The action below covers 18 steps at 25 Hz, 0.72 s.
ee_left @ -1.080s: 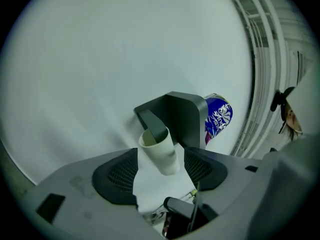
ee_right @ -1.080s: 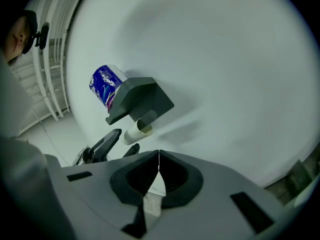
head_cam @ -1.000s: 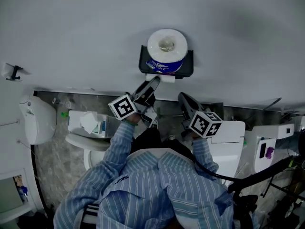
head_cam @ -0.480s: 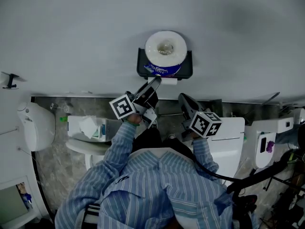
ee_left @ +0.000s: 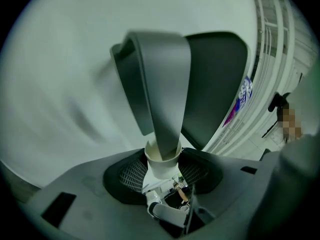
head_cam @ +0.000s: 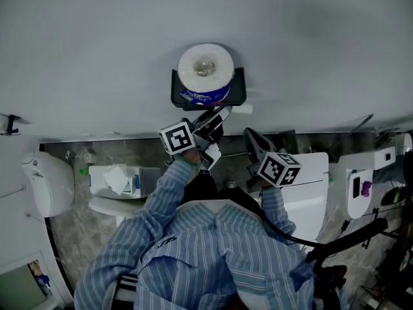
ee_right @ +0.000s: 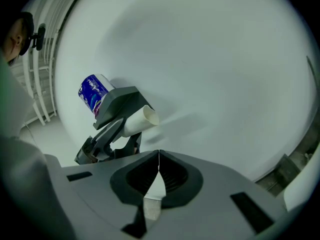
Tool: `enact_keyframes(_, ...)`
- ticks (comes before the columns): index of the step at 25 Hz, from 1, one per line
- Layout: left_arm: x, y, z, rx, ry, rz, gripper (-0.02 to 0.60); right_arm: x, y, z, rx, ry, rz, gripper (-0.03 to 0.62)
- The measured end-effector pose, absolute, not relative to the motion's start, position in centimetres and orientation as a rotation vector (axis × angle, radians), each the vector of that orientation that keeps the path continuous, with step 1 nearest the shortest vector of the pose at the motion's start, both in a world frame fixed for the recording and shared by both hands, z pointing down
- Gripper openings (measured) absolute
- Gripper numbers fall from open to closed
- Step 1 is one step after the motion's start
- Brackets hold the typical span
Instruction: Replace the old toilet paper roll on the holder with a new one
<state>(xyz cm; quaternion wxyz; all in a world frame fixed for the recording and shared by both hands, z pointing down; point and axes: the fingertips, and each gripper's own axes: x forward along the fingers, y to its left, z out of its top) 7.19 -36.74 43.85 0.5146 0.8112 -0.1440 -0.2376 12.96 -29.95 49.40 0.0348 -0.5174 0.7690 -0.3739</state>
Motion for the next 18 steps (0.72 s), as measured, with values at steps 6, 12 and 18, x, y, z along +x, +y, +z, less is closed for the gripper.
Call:
enact_keyframes(6,11.4,-35.9,43.7,2.142,-0.312,-0.407,0.19,15.8,-29.1,49.3,-1.665,2.31,-1.11,0.005)
enact_keyframes(12,13.3,-34.2,45.1,2.247,-0.324,-0.249,0.19,18.1,-28.7,48.9,-1.727,2.302,-1.044,0.005)
enact_keyframes(18,12.1,-33.7,45.6,2.277,-0.384,-0.21,0.19,18.6,-29.0,47.8,-1.709,2.368,-0.997,0.005)
